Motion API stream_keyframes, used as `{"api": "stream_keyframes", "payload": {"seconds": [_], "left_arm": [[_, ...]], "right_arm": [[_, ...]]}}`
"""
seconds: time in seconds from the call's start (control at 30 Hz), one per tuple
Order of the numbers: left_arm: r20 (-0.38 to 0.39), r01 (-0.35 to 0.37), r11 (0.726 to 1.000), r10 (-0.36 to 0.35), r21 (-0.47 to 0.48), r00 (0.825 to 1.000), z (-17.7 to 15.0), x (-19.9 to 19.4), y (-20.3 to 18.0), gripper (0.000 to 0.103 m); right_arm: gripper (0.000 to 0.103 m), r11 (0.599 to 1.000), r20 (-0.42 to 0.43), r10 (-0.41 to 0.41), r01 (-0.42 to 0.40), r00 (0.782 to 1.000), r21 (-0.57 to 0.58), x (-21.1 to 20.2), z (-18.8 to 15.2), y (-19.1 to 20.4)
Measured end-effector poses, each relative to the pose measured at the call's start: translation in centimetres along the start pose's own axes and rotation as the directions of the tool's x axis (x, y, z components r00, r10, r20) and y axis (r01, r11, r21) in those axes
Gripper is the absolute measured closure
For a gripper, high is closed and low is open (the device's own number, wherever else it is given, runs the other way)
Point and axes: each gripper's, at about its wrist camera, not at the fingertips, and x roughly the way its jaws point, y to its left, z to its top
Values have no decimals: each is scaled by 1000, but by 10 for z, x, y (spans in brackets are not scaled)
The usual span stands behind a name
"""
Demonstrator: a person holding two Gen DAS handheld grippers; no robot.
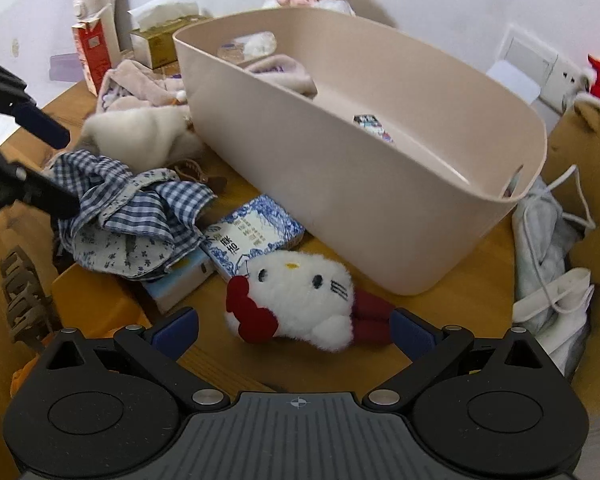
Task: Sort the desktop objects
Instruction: 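Grasp blue gingham cloth with left tool while right tool grasps Hello Kitty plush, then lift gingham cloth with left tool while right tool lifts Hello Kitty plush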
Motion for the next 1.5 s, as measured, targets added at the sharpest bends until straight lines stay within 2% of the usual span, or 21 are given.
{"api": "stream_keyframes", "payload": {"seconds": [0.37,0.5,0.57,0.63,0.7,0.73,0.83,0.9,0.93,1.1,1.5], "left_arm": [[-50,25,999,-26,-30,998,11,27,-1,23],[-49,47,998,-49,-37,998,13,32,-1,23],[-29,53,998,-54,-34,998,12,33,-1,24],[-43,61,997,-63,-40,997,11,36,-1,31],[-64,83,995,-87,-58,994,12,40,1,44],[-67,91,994,-96,-66,993,11,41,2,48],[-62,108,992,-112,-66,992,10,42,3,68],[-59,118,992,-121,-51,991,9,42,2,86],[-60,124,991,-127,-47,990,9,42,2,88],[-50,142,990,-142,-8,989,6,36,2,96],[-8,149,989,-149,-2,989,1,20,3,98]], "right_arm": [[0,1000,-25,-10,10,1000,11,19,1,2],[0,1000,5,-7,7,1000,6,21,1,3],[8,1000,22,-10,10,1000,7,21,1,3],[12,1000,18,-2,2,1000,14,23,2,1],[15,1000,24,-9,9,1000,3,24,2,1],[19,1000,26,-10,10,1000,-3,24,2,1],[29,1000,28,-5,6,1000,-23,24,4,2],[38,999,28,5,-4,1000,-36,22,3,2],[41,999,30,10,-9,999,-46,21,3,3],[43,997,35,28,-25,999,-70,17,1,6],[44,998,82,31,-26,996,-62,-7,-7,10]]}}
